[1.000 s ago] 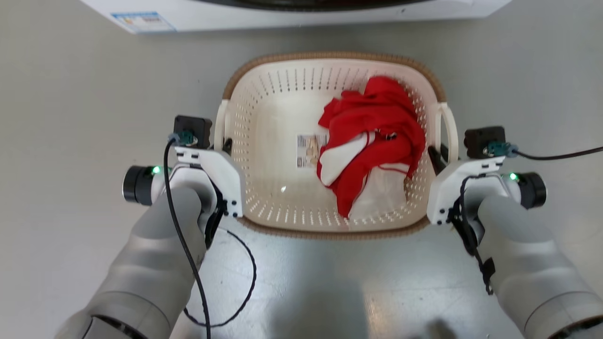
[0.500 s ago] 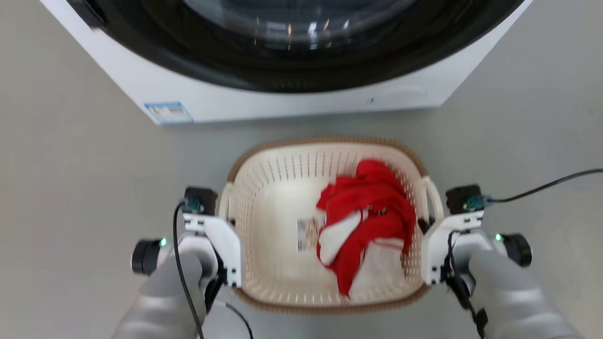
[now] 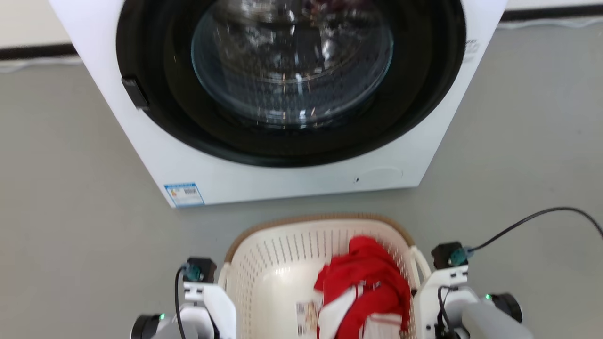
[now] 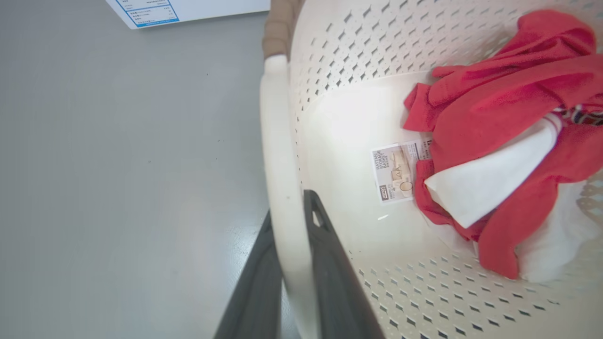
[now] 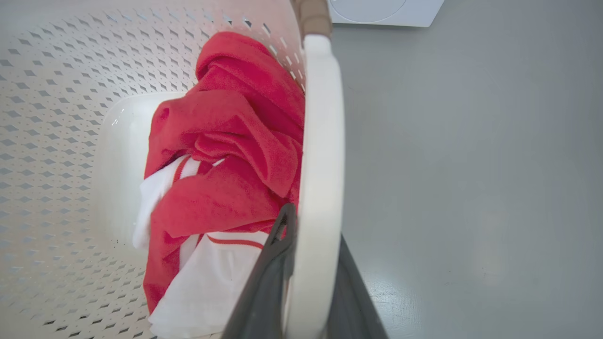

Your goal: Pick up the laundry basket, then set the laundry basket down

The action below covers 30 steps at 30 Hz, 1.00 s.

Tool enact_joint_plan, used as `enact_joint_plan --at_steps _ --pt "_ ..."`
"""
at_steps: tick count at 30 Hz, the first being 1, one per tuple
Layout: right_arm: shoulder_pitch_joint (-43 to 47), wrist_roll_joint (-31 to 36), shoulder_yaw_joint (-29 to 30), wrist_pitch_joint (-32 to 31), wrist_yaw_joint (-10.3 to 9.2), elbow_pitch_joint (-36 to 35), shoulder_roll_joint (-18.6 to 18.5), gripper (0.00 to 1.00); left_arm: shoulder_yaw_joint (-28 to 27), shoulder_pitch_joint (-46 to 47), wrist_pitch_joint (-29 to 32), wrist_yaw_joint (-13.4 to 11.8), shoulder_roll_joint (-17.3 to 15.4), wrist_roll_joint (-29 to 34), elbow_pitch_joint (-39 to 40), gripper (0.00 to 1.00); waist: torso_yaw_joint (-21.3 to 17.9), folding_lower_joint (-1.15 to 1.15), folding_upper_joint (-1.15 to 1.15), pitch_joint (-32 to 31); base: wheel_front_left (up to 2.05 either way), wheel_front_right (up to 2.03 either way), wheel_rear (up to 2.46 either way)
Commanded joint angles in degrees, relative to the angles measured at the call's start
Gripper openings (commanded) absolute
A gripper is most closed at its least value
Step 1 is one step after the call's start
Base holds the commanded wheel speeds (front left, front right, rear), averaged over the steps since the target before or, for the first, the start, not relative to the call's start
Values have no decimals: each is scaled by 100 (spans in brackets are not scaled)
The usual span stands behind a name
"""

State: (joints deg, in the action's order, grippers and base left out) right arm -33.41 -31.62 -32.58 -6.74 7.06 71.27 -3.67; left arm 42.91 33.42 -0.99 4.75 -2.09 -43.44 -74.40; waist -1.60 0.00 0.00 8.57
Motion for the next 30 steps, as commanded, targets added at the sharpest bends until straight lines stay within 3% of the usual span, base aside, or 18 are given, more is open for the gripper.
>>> enact_joint_plan --at_steps 1,11,30 --pt "100 -57 -171 -36 43 -149 78 0 -65 -34 -11 63 -137 -19 46 0 -50 0 0 -291 0 0 0" --pt "429 -546 -679 -518 43 -402 67 0 8 -421 436 162 -124 -160 45 0 -5 0 0 -837 0 0 0" --pt "453 -1220 -1231 -790 43 -617 -43 0 183 -441 732 243 -131 -236 44 0 -17 0 0 -931 0 0 0"
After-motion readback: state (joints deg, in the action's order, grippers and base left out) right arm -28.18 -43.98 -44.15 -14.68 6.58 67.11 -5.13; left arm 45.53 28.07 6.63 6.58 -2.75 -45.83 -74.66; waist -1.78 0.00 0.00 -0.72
